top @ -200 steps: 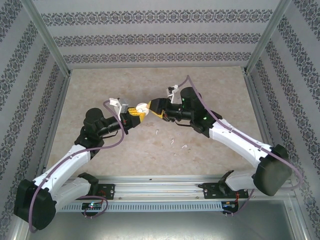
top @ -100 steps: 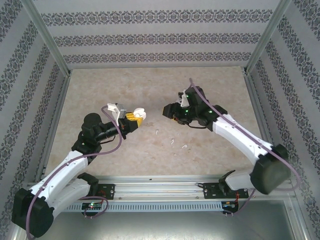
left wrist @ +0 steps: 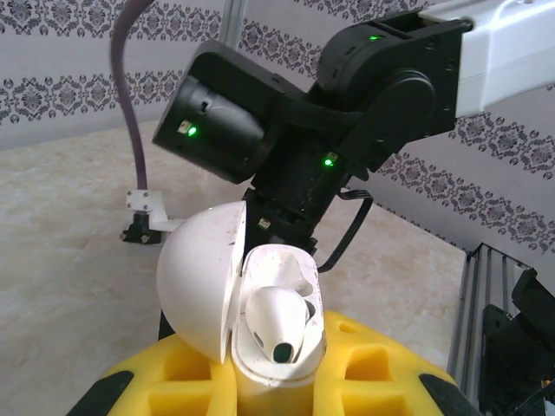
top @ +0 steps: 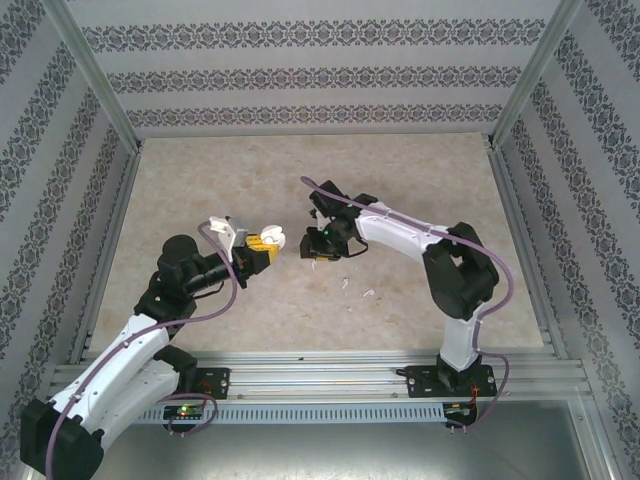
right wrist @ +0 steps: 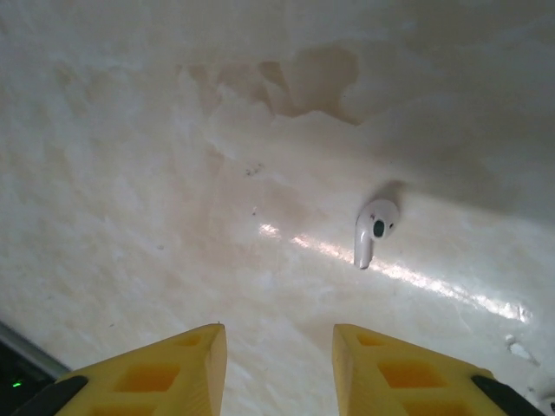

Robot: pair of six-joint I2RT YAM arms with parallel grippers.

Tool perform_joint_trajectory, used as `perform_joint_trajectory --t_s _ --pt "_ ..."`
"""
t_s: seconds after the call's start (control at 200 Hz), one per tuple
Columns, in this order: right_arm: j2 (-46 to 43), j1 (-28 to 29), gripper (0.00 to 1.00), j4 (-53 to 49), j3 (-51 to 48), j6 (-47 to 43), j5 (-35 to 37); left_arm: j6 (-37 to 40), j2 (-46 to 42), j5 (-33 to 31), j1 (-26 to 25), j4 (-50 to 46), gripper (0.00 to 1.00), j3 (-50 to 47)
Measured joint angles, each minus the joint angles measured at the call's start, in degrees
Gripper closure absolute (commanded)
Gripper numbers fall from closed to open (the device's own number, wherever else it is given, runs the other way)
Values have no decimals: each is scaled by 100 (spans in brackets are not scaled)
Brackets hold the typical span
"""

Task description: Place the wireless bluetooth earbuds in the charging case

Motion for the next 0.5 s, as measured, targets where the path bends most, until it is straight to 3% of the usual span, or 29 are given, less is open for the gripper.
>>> perform_joint_trajectory --t_s 0.505 --pt "903 24 67 -586 575 -385 476 20 -149 -17 0 -105 92 -214"
